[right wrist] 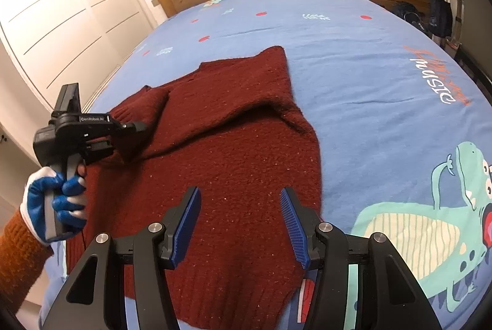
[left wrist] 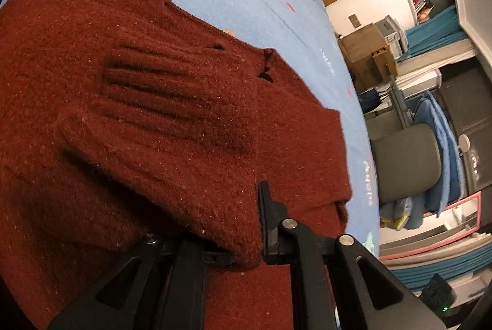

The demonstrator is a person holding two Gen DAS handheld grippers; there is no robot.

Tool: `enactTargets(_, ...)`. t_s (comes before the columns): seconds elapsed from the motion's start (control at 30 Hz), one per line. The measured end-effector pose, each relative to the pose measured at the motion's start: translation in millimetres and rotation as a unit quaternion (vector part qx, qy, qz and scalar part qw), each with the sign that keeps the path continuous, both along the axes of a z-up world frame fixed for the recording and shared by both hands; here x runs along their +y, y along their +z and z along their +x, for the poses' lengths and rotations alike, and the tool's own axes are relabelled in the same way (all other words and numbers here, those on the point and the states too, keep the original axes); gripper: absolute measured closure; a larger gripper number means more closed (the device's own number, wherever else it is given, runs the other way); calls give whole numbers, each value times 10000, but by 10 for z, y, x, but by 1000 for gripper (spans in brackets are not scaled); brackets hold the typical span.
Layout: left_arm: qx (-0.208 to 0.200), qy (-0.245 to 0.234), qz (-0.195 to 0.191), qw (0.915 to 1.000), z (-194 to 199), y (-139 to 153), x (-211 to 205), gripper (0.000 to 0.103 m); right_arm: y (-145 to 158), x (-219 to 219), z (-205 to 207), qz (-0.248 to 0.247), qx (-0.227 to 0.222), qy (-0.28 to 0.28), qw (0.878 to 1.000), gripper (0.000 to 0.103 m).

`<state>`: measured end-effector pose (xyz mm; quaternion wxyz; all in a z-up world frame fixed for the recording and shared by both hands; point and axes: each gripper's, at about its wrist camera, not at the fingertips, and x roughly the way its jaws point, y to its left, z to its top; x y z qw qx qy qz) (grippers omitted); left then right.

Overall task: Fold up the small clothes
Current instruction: 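Fold the held sleeve across the sweater body with the left gripper, release, then move the open left gripper over the sweater hem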

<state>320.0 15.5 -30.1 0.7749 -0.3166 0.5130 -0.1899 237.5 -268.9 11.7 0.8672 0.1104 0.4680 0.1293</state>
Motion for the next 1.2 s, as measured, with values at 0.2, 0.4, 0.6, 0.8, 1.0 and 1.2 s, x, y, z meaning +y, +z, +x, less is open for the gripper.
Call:
enactTargets(0.2, 1, 702, -336, 9970, 237, 154, 260, 71, -12, -11, 43, -15, 6, -10, 10000, 48)
enactTargets(0.4, 47, 944, -321, 9950, 375, 122, 279, 89, -10, 0, 40, -39, -5, 10, 10000, 48)
enactTargets(0.6, -159, 267, -145, 9994, 363, 212, -154, 94, -44, -27, 44, -38, 38, -17, 10000, 48)
enactTargets(0.8, -57, -482, 362, 9982, 286, 136, -648, 91, -50, -40, 45, -20, 24, -32, 10000, 48)
enactTargets(1.0, -171, -970, 538, 9937, 190, 164, -885, 69, -61, -88, 30, 2, 36, -95, 9999, 48)
enactTargets(1.2, -604, -840, 927, 9903, 55, 335, -825, 56, -42, -99, 26, -11, 17, -119, 9999, 48)
